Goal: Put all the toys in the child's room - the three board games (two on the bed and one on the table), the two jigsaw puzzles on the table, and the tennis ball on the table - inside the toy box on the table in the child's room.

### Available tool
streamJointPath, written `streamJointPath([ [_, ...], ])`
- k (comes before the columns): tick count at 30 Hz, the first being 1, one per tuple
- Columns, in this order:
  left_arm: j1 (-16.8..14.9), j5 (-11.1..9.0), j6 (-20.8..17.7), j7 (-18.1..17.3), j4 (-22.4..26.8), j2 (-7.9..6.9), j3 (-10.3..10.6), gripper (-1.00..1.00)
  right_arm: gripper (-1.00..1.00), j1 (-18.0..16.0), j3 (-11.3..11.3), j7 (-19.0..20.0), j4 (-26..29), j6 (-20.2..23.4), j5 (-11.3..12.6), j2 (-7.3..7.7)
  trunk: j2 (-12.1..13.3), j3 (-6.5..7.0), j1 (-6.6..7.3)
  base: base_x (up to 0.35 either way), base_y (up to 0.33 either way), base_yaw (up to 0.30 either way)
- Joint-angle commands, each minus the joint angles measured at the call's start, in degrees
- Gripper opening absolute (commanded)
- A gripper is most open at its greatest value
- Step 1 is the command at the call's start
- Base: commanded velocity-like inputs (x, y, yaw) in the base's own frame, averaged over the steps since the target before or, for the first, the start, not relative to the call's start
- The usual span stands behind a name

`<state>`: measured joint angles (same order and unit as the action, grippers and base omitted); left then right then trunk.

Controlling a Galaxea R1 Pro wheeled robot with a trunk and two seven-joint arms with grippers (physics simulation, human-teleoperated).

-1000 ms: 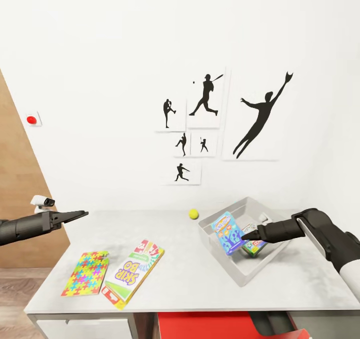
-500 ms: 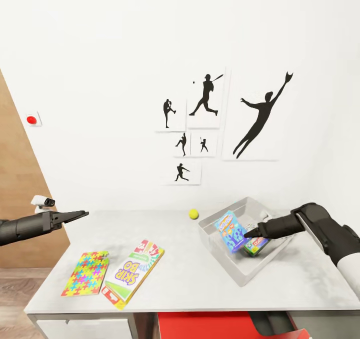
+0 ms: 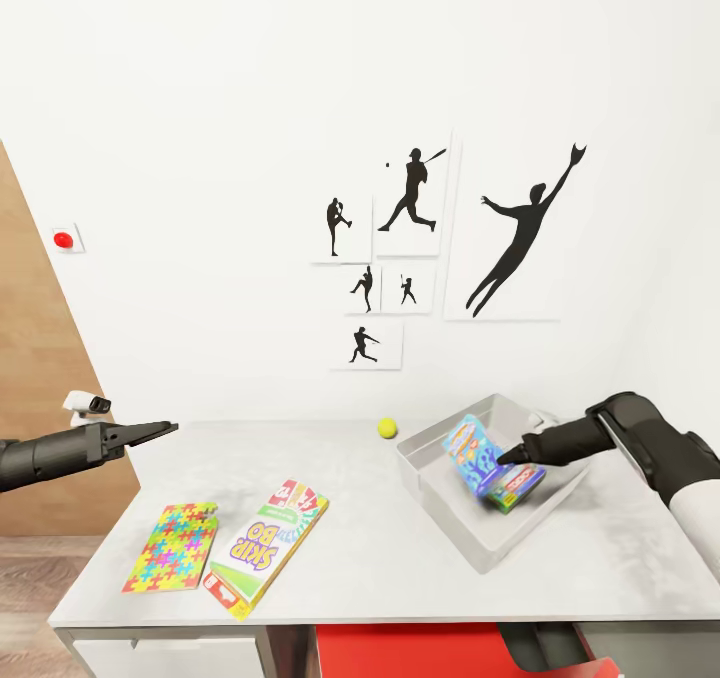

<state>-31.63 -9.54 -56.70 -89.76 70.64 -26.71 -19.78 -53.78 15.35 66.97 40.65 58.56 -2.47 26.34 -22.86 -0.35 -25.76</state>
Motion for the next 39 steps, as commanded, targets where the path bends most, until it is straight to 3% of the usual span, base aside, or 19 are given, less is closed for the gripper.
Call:
streamJointPath([
  [1,-0.02,0.05,-0.61,-0.24,-0.01,-0.01,0.00,1.00,-1.00,-0.46,0.12,0.35,-0.74,0.15,-0.24,0.03,-0.05,-0.04,-0.03,0.000,0.000,0.000],
  [9,-0.02,0.05,-0.61,-0.24,0.00,0.07,0.03,1.00,-1.00,-3.16,0.12,0.22,-6.47,-2.15,-0.41,-0.22,-0.05,-0.04,-0.03,0.000,0.000,0.000],
  [18,-0.02,0.05,-0.61,-0.24,0.00,0.16,0.08,1.00,-1.00,-4.78,0.39,-0.36,-10.40,-2.77,-0.55,-2.69,-0.05,-0.04,-0.03,0.000,0.000,0.000],
  [23,-0.02,0.05,-0.61,-0.24,0.01,0.14,0.07,1.00,-1.00,-5.59,0.75,-0.11,-12.98,-4.78,-2.56,-3.93,-0.05,-0.04,-0.03,0.000,0.000,0.000],
  [39,-0.02,0.05,-0.68,-0.24,0.14,0.21,-0.11,1.00,-1.00,-5.76,0.78,2.44,-12.97,-5.49,-3.34,-3.15,-0.05,-0.13,-0.03,0.000,0.000,0.000],
])
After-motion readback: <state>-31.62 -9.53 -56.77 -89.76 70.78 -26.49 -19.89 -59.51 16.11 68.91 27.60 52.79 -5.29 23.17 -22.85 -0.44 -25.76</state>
